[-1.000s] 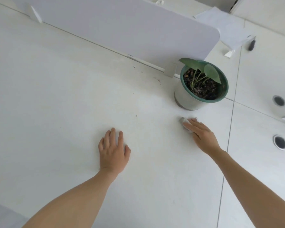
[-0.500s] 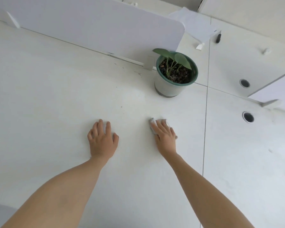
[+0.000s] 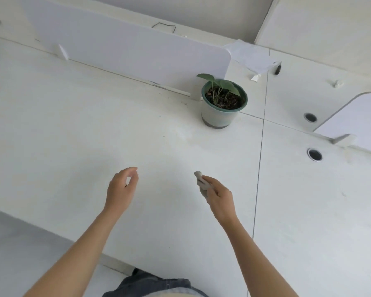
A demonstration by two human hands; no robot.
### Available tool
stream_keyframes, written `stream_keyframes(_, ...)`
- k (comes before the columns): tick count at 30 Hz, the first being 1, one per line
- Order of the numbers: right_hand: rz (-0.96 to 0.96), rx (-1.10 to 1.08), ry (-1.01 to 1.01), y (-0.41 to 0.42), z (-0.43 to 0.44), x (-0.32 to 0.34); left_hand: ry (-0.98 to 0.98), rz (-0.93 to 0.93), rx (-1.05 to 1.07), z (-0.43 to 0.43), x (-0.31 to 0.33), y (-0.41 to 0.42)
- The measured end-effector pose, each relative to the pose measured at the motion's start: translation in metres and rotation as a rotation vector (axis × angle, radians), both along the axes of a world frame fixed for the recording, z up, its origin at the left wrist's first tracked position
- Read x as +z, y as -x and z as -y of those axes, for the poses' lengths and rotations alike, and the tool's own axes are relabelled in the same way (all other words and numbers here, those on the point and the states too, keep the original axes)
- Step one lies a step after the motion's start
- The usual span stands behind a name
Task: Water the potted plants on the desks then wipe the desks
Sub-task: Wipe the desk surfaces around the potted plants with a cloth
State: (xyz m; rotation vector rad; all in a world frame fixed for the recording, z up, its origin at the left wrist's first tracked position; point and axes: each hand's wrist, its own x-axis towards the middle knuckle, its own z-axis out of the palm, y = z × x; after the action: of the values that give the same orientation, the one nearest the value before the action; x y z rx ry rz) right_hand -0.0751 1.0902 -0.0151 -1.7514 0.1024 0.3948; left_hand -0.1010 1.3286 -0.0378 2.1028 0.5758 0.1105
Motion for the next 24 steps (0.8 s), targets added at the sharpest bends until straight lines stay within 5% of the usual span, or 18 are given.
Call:
stream_keyframes(4, -0.033, 0.062, -0.061, 0.035, -0.011, 0.000, 0.224, 0.005, 0.171, 0.021, 0.018, 0.080)
stream_keyframes(13, -0.031, 0.652, -0.003, 0.107, -0.102, -0.016, 0.234, -0.103, 0.660, 0.017, -0.015, 0.226)
stream_keyframes(17, 0.043, 0.843, 0.119, 0.137, -0.142, -0.012, 0.342, -0.008, 0.931, -0.007, -0.015, 0.283)
stream_keyframes(24, 0.111, 0.849, 0.209, 0.216, -0.241, -0.032, 0.360, 0.089, 0.993, -0.105, -0.003, 0.359)
